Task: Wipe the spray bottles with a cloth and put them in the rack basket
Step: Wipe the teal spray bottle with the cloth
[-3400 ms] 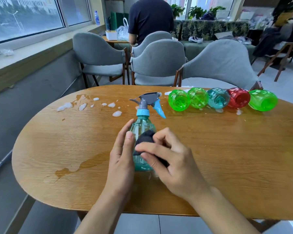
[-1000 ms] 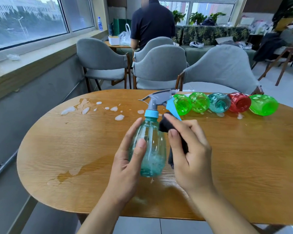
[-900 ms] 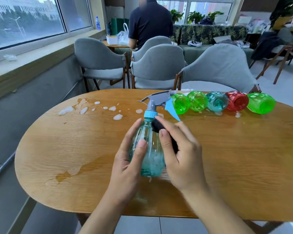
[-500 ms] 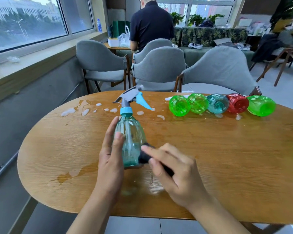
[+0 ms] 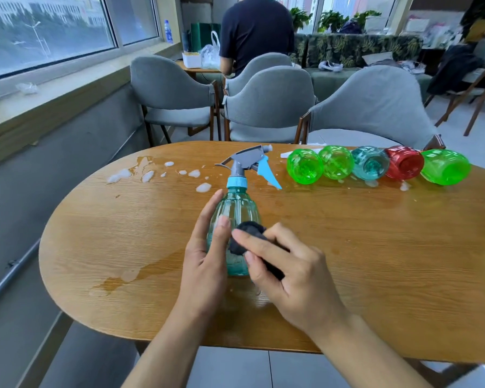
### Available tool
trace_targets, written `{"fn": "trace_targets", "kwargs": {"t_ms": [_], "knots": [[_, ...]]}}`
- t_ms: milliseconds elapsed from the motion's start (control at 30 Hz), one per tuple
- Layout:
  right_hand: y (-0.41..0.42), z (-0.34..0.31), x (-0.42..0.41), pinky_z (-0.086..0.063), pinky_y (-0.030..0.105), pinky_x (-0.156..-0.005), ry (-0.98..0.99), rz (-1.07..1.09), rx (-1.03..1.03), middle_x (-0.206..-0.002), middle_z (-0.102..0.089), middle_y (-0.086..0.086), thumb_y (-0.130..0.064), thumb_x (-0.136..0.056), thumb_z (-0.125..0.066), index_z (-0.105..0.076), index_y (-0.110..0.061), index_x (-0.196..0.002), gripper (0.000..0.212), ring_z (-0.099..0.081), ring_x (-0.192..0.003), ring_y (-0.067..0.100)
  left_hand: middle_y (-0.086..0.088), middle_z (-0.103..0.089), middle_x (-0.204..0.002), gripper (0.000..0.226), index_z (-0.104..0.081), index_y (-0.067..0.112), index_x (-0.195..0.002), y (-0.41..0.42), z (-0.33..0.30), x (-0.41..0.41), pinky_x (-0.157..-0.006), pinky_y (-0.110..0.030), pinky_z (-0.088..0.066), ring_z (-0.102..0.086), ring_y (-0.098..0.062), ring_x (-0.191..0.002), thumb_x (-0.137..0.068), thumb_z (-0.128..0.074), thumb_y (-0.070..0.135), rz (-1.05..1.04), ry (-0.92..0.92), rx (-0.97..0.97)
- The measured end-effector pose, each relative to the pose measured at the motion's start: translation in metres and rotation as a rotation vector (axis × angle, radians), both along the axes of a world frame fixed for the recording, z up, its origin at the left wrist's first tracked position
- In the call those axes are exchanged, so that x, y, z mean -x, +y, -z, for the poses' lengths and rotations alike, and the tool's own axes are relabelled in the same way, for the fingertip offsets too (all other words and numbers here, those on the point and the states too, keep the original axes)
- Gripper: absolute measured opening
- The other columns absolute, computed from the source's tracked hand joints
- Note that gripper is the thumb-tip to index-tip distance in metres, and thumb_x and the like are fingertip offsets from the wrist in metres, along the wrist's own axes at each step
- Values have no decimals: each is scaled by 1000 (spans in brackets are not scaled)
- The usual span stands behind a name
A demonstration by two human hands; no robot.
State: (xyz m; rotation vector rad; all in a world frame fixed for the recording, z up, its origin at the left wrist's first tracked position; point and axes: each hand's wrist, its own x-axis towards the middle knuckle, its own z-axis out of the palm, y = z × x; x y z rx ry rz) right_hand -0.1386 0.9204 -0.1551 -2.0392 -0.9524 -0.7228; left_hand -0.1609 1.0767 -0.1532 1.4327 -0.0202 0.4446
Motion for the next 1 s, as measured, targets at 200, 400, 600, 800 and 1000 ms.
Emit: {"fn": "trace_targets", "kwargs": {"t_ms": [200,400,600,800,1000], "knots": [[-10,9,4,-51,21,-68,-91,-72,132,-96,-62,0,-23,-102,-64,-77,-25,-125,27,-62,-74,14,20,-66,-140,40,-61,56,-140,6,-4,-4,-109,-58,-55,-66,-15,-130,-103,-52,43,-49,24,58],[-25,5,-6,-53,39,-70,202,10,-343,-85,-62,-4,-31,-105,-57,-77,-25,-125,29,-62,-69,16,15,-50,-161,42,-53,64,-143,8,-3,-4,-110,-73,-46,-53,-29,-145,-101,-54,61,-38,77,120],[-5,11,-6,-45,41,-81,554,-10,-498,-91,-66,-19,-60,-100,-52,-68,-47,-131,37,-60,-81,6,3,-68,-143,38,-57,52,-143,-4,-4,-1,-95,-59,-59,-69,-29,-126,-110,-37,49,100,85,243],[-4,-1,0,-48,18,-82,392,15,-390,-100,-67,-13,-44,-105,-53,-69,-37,-134,34,-70,-91,13,7,-71,-137,41,-57,58,-141,-8,-3,1,-96,-51,-61,-72,-24,-123,-103,-64,45,103,50,158],[-10,-17,-16,-50,20,-80,237,120,-363,-105,-67,-9,-25,-105,-60,-72,-23,-133,30,-68,-97,12,21,-65,-142,51,-55,48,-149,-18,0,4,-102,-29,-58,-65,-9,-132,-100,-54,34,142,-13,-9]]}}
